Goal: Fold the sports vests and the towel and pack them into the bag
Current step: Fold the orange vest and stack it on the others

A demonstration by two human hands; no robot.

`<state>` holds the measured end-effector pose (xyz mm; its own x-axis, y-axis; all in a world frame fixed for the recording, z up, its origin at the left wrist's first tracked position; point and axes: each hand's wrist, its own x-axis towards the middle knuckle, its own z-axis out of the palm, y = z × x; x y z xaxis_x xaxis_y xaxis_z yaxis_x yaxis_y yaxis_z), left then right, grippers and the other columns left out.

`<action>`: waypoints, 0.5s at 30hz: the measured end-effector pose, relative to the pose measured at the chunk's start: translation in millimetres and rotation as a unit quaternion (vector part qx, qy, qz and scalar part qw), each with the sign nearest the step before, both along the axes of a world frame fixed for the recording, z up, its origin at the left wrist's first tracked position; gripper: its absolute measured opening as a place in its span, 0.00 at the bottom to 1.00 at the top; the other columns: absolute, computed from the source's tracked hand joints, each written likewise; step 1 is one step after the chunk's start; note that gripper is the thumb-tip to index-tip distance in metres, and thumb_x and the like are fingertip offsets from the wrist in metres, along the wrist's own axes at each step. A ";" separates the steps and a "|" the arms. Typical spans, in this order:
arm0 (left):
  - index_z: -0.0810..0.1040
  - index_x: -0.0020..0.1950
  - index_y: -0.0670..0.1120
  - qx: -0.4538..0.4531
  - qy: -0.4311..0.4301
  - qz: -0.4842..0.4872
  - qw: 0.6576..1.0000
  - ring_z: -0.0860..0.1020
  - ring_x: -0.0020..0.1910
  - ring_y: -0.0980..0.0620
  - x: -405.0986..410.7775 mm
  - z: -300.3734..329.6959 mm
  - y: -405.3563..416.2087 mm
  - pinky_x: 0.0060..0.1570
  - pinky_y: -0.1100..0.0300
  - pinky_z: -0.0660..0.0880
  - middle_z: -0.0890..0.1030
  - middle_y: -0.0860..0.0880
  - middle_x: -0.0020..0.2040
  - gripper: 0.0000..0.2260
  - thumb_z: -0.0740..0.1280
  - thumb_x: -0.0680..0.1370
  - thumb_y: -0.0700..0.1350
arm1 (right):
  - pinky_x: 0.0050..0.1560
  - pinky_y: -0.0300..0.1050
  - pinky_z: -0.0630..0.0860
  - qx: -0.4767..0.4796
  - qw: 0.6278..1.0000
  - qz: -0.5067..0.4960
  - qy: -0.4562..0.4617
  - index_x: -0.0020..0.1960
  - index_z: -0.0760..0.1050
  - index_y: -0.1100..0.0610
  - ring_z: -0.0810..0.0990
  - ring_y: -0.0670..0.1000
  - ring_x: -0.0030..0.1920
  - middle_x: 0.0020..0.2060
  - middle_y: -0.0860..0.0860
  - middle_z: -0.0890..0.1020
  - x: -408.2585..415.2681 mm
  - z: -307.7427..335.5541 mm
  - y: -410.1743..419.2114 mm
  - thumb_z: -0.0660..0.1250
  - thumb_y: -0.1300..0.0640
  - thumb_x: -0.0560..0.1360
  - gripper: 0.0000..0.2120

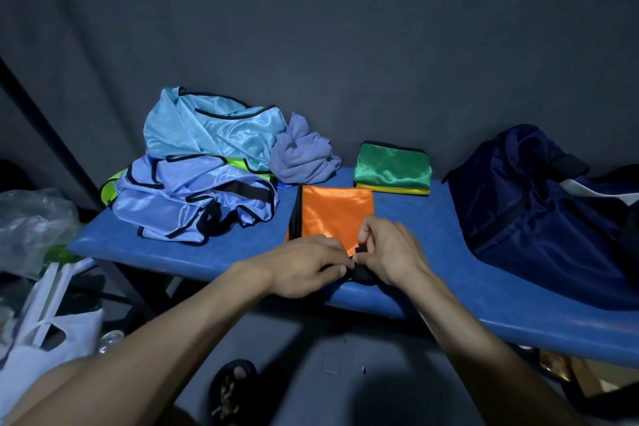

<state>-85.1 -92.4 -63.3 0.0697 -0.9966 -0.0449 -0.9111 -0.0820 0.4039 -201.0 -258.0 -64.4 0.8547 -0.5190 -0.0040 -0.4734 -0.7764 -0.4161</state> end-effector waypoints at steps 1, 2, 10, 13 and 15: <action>0.78 0.68 0.47 -0.020 0.030 0.012 0.999 0.75 0.61 0.51 2.3 3.4 3.4 0.65 0.54 0.70 0.79 0.50 0.63 0.17 0.57 0.84 0.50 | 0.39 0.45 0.69 -0.018 1.000 0.011 -0.006 0.43 0.71 0.48 0.79 0.52 0.43 0.38 0.45 0.81 -0.4 0.0 3.4 0.77 0.52 0.71 0.14; 0.78 0.69 0.47 -0.056 0.052 0.031 0.997 0.76 0.61 0.52 4.9 7.5 8.4 0.65 0.57 0.70 0.80 0.49 0.63 0.17 0.58 0.84 0.49 | 0.39 0.45 0.69 -0.032 0.999 0.020 -0.013 0.43 0.72 0.48 0.80 0.53 0.44 0.39 0.45 0.82 -1.2 -0.5 6.3 0.75 0.53 0.73 0.11; 0.79 0.50 0.55 -0.089 0.053 0.158 0.982 0.79 0.45 0.57 13.3 25.4 79.6 0.46 0.59 0.77 0.80 0.57 0.46 0.15 0.70 0.72 0.64 | 0.44 0.51 0.69 -0.178 0.980 0.091 0.002 0.48 0.78 0.55 0.79 0.64 0.48 0.45 0.57 0.83 -13.8 8.1 23.2 0.60 0.54 0.81 0.10; 0.75 0.50 0.56 -0.044 -0.017 0.175 0.983 0.77 0.44 0.58 -7.5 11.8 83.0 0.45 0.58 0.76 0.79 0.59 0.46 0.22 0.72 0.66 0.69 | 0.51 0.53 0.64 -0.231 0.962 0.146 0.017 0.52 0.76 0.54 0.78 0.60 0.51 0.49 0.54 0.82 -17.7 7.0 35.1 0.56 0.50 0.80 0.12; 0.72 0.51 0.55 -0.065 -0.071 0.186 0.978 0.77 0.45 0.55 -21.1 -4.8 77.4 0.46 0.54 0.76 0.77 0.59 0.47 0.19 0.72 0.69 0.64 | 0.56 0.55 0.61 -0.236 0.958 0.159 0.040 0.59 0.77 0.52 0.76 0.57 0.56 0.51 0.53 0.80 -20.6 6.0 41.1 0.53 0.46 0.78 0.19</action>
